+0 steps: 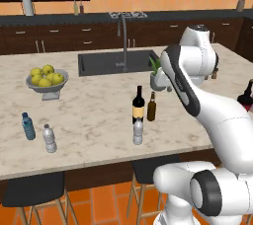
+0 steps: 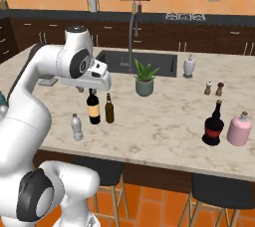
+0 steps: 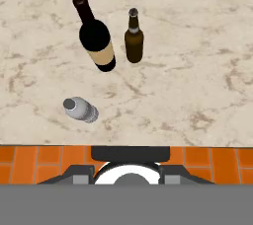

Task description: Move the plastic bottles in the middle to the plastics group, and the glass bottles in the middle to the glass group.

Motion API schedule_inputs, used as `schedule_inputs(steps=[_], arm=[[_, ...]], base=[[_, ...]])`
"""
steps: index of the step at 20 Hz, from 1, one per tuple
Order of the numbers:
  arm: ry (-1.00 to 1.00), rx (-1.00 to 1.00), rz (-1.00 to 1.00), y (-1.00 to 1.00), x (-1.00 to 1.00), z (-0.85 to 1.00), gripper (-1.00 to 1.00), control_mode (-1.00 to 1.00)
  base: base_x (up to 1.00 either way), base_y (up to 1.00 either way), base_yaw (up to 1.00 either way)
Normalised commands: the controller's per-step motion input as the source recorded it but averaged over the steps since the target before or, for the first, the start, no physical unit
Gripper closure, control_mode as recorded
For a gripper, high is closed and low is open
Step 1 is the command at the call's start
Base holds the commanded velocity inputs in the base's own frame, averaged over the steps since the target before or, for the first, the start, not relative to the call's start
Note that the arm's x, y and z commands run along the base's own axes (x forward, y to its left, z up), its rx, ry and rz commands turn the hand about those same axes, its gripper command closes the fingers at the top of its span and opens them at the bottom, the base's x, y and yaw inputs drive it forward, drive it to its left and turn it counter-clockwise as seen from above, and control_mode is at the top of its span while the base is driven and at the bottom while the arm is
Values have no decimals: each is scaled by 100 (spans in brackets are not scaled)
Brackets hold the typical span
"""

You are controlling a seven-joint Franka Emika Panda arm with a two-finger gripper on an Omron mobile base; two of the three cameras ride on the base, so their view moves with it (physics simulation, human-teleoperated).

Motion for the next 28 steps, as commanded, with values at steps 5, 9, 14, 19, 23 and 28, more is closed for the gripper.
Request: schedule_inputs(steps=[5,9,14,19,23,28], arm=[[7,1,0,0,-3,-15,-100,-100],[18,3,0,11,0,-47,-100,-100],[1,-1,2,55,0,-48,-100,-100],[-5,-1,2,69,-1,-23,-100,-100],[-8,-1,0,72,14,-22,-100,-100],[-1,-1,-3,15,43,-9,-100,-100]], base=[[0,0,0],[0,0,0],[0,0,0],[0,0,0],[0,0,0],[0,0,0]])
